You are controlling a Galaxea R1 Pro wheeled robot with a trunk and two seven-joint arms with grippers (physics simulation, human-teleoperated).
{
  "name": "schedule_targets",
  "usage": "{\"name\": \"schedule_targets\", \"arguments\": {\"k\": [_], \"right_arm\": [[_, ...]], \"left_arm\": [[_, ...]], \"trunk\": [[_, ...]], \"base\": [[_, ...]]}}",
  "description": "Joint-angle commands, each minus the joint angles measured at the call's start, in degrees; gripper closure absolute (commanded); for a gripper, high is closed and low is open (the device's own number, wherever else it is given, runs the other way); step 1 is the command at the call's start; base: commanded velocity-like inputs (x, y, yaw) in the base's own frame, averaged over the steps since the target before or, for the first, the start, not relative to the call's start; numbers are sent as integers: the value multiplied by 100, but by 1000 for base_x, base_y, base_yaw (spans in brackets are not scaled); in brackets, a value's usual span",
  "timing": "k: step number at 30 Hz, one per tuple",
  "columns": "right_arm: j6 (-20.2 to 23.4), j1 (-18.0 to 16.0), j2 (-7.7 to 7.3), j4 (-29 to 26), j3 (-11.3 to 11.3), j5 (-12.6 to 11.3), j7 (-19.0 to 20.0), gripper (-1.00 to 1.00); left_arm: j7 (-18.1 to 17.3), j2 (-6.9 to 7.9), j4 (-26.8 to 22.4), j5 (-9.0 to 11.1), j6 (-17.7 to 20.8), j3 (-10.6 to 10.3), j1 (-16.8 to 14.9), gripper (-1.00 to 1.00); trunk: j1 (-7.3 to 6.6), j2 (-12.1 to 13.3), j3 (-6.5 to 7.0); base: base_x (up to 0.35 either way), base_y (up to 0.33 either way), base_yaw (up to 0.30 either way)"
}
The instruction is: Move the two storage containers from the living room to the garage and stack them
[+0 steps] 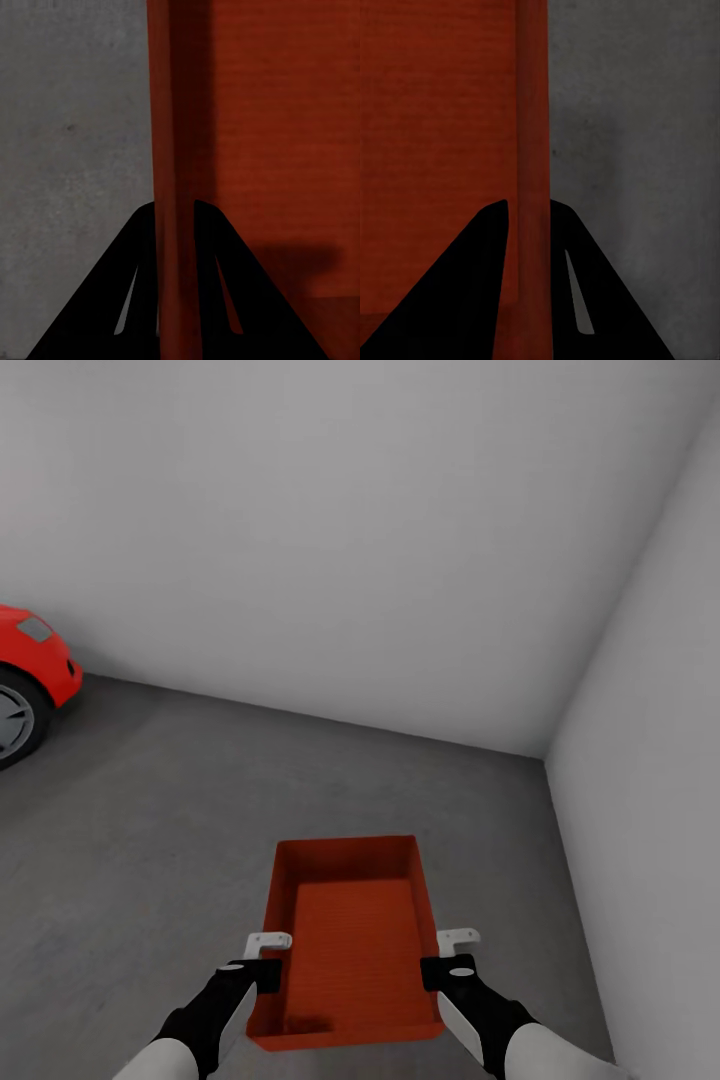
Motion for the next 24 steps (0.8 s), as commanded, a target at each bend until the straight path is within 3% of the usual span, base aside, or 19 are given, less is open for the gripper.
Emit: {"name": "schedule_targets", "arguments": {"k": [1, 24], "right_arm": [[44, -6, -98, 10, 94, -54, -158, 100], [44, -6, -98, 10, 94, -54, -158, 100]], "left_arm": [[57, 0, -15, -42, 25, -148, 0, 100], [57, 0, -11, -42, 25, -148, 2, 100]], "trunk": [[4, -5, -6], [4, -5, -6]], "base": [[323, 0, 0], [324, 0, 0]]}}
